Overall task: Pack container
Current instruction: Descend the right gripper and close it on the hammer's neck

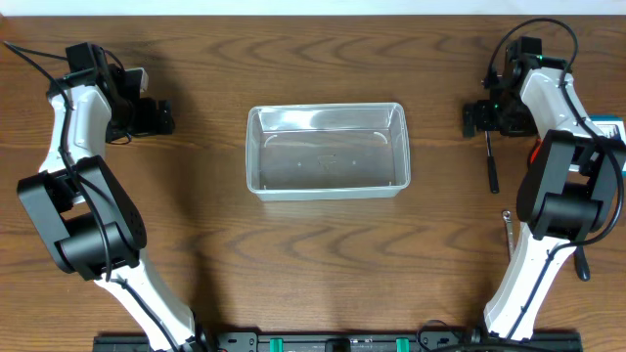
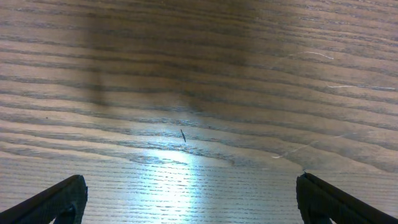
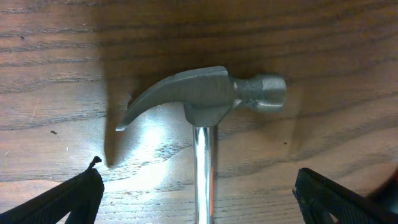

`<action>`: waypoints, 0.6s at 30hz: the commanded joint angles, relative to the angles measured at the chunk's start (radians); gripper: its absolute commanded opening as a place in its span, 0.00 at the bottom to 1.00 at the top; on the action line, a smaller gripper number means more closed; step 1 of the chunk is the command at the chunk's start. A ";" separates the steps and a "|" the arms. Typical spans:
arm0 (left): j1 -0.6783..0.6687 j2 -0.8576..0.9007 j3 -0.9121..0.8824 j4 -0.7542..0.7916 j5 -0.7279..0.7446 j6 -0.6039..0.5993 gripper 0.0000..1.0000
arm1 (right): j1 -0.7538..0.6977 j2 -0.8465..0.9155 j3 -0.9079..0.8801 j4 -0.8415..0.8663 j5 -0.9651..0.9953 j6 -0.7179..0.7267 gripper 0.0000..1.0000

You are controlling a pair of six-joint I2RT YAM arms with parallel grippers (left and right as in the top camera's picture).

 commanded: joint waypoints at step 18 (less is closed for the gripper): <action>0.000 0.005 -0.004 0.001 -0.009 0.006 0.98 | -0.008 0.009 -0.013 0.011 0.013 0.007 0.99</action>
